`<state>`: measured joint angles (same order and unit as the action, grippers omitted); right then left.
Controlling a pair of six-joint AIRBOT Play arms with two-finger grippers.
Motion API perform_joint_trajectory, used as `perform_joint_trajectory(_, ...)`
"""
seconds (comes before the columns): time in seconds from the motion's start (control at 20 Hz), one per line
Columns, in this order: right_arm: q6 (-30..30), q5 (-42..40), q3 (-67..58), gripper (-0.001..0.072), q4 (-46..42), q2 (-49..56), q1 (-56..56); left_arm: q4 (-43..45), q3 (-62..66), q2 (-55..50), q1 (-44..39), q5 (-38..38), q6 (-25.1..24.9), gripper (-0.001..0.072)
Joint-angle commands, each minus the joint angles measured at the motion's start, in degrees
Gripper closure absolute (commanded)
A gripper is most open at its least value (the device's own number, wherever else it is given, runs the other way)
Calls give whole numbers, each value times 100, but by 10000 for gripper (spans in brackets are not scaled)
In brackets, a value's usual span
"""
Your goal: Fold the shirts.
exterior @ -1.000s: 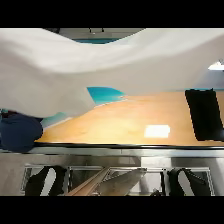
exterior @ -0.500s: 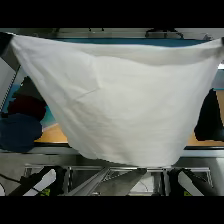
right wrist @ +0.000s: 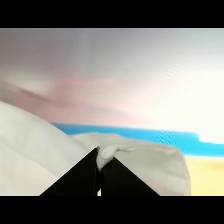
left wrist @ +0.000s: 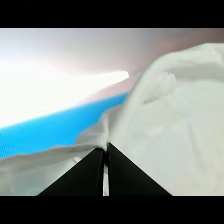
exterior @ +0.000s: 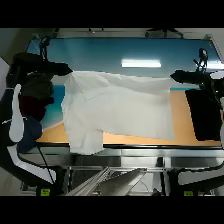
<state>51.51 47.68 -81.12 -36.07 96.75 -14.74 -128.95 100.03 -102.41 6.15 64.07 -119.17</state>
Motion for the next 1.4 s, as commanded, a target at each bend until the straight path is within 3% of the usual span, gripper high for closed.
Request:
perform_joint_trajectory(0.0, -11, 293, -793, 693, 498, 997, 24, 52, 938, -1016, -13, 157, 195, 695)
perform_joint_trajectory(0.45, 446, 1331, -448, 693, -98, 1047, -243, 1416, 1580, -1261, 57, 2494, 835, 696)
perform_joint_trajectory(0.6, 490, 1517, -107, 693, -448, 901, -254, 1471, 992, -916, 105, 2540, 920, 696)
perform_joint_trajectory(0.9, 713, 1491, -81, 693, -1121, 887, -254, 1985, -581, -306, 105, 1700, 903, 695)
perform_joint_trajectory(1.15, 750, 1296, -81, 693, -1244, 890, -254, 2116, -866, -308, 103, 1088, 863, 695)
perform_joint_trajectory(1.35, 774, 1255, -81, 692, -1244, 892, -254, 2295, -866, -308, 103, 1038, 861, 695)
